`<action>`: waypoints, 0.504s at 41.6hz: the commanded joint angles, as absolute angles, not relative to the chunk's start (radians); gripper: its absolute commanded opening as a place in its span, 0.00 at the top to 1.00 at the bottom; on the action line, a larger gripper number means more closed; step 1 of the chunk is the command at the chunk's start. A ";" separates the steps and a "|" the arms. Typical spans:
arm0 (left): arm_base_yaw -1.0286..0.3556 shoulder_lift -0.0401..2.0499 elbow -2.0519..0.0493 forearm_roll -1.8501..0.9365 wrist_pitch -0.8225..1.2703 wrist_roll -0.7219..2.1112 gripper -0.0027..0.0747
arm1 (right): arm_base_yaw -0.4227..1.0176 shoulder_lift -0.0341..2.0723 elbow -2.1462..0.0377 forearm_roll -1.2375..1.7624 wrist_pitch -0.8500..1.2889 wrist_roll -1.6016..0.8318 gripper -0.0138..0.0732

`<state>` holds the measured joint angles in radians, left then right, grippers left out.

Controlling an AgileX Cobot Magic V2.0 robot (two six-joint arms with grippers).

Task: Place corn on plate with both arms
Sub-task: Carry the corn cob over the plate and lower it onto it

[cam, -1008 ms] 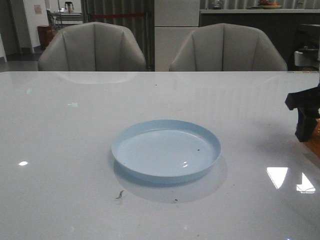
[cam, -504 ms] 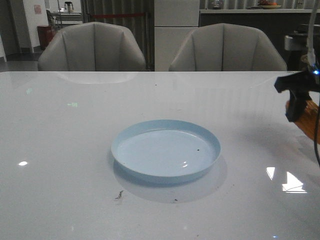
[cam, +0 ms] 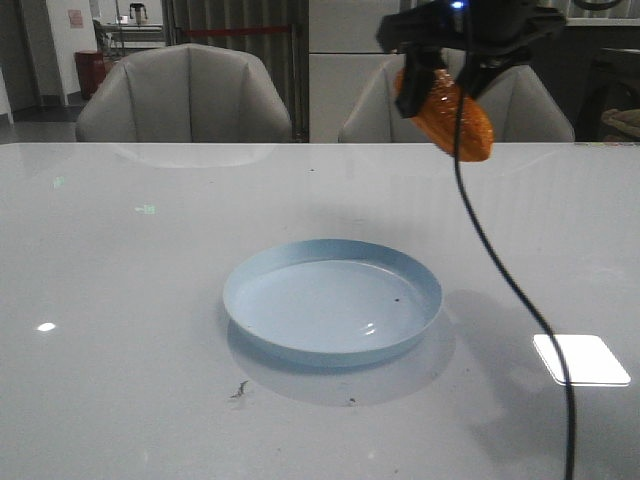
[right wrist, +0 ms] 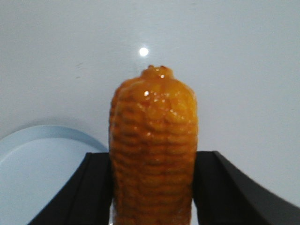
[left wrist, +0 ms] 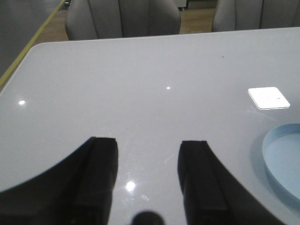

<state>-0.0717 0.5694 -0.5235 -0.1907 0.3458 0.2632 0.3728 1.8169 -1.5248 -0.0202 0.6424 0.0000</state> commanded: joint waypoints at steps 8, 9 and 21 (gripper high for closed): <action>-0.072 0.570 -0.552 -0.205 0.267 0.255 0.48 | 0.538 1.855 -1.558 -0.020 0.616 -0.010 0.54; -0.072 0.570 -0.552 -0.205 0.267 0.255 0.48 | 0.549 1.870 -1.558 -0.020 0.616 -0.010 0.54; -0.072 0.570 -0.552 -0.205 0.267 0.255 0.48 | 0.596 2.001 -1.558 -0.021 0.649 -0.017 0.50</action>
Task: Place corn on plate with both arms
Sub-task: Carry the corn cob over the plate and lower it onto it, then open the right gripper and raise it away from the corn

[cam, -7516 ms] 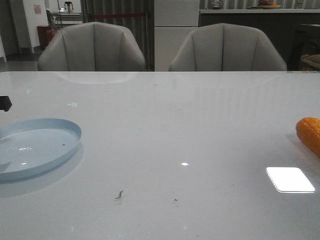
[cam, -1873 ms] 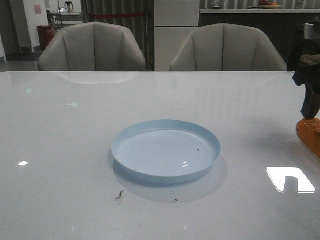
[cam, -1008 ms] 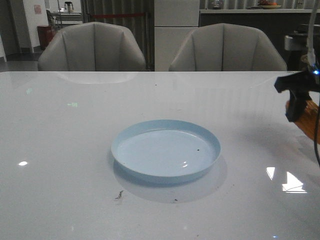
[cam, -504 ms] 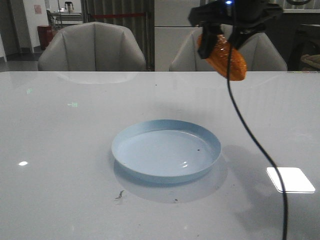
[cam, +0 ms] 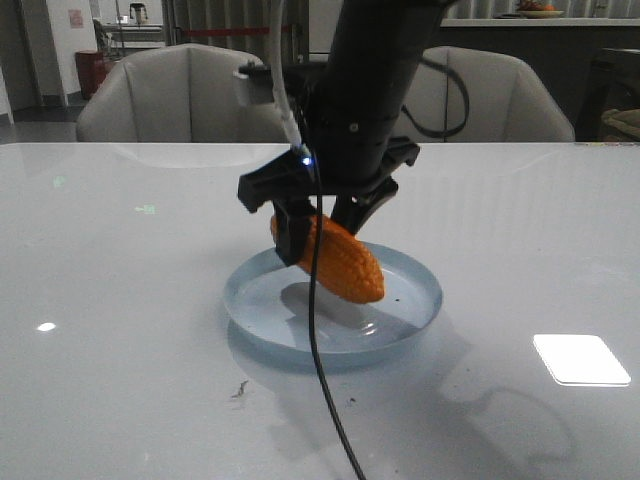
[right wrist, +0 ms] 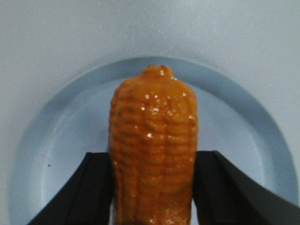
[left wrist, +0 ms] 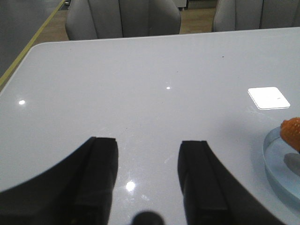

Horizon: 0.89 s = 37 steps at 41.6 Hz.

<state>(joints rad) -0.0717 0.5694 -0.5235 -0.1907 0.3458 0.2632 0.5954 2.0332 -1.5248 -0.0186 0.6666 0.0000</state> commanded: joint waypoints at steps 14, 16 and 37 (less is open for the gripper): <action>-0.072 0.570 -0.552 -0.205 0.267 0.255 0.48 | 0.596 2.022 -1.572 -0.024 0.665 -0.017 0.25; -0.072 0.570 -0.552 -0.205 0.267 0.255 0.48 | 0.596 2.022 -1.588 -0.024 0.692 -0.017 0.25; -0.072 0.570 -0.552 -0.205 0.267 0.255 0.48 | 0.569 1.982 -1.986 -0.074 1.013 -0.020 0.26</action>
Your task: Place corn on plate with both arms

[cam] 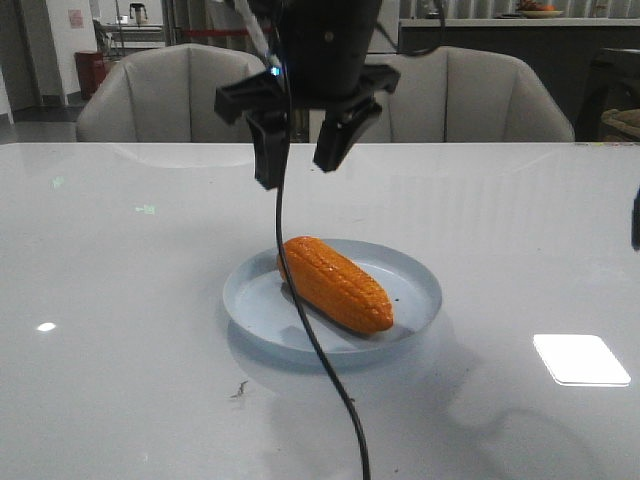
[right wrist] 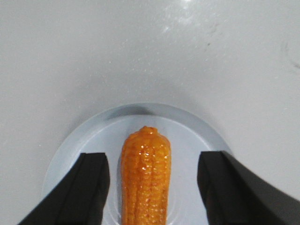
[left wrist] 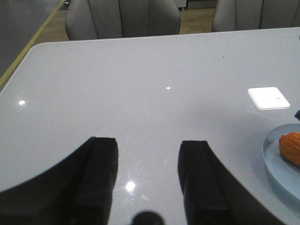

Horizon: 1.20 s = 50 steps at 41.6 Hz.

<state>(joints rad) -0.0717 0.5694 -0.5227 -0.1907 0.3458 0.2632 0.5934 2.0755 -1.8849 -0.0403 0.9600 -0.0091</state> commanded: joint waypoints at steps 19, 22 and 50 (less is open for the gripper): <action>-0.072 0.570 -0.552 -0.203 0.267 0.255 0.48 | 0.285 1.664 -2.051 -0.056 1.149 -0.009 0.26; -0.072 0.570 -0.552 -0.201 0.267 0.255 0.48 | 0.227 1.604 -1.999 -0.056 1.132 -0.010 0.26; -0.072 0.570 -0.552 -0.202 0.267 0.255 0.48 | -0.111 0.829 -0.875 -0.016 0.815 -0.009 0.26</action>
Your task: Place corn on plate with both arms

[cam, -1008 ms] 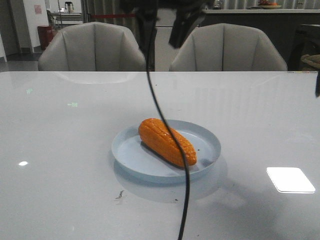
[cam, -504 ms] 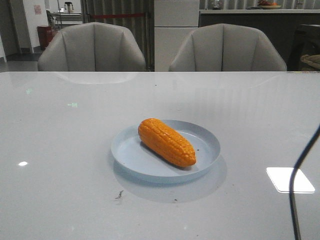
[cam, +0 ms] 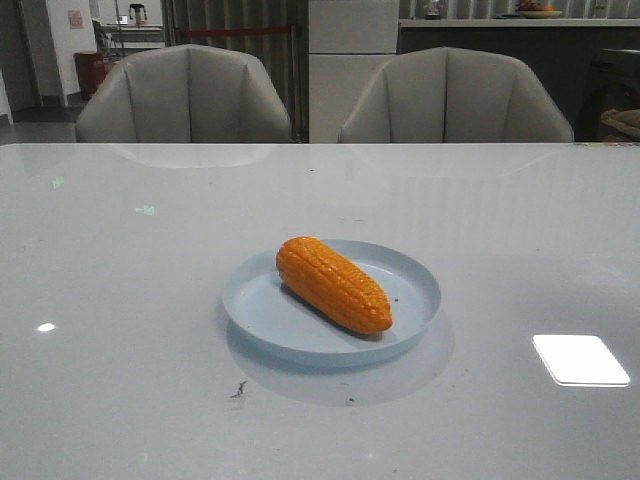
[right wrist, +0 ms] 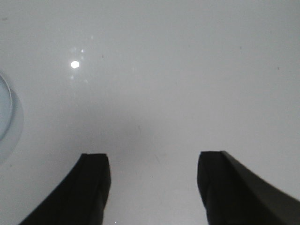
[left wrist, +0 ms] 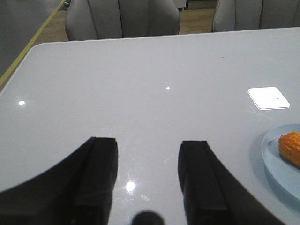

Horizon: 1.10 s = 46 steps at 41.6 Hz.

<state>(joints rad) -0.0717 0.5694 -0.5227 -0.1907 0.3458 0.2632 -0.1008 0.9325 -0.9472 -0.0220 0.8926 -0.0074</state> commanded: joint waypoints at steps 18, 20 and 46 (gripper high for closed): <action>-0.072 0.570 -0.552 -0.202 0.263 0.255 0.48 | -0.111 0.449 -0.680 0.008 0.801 -0.009 0.26; -0.072 0.570 -0.552 -0.202 0.263 0.255 0.49 | -0.111 0.440 -0.680 0.008 0.802 -0.009 0.26; -0.072 0.570 -0.552 -0.202 0.266 0.255 0.84 | -0.111 0.439 -0.680 0.010 0.806 -0.009 0.26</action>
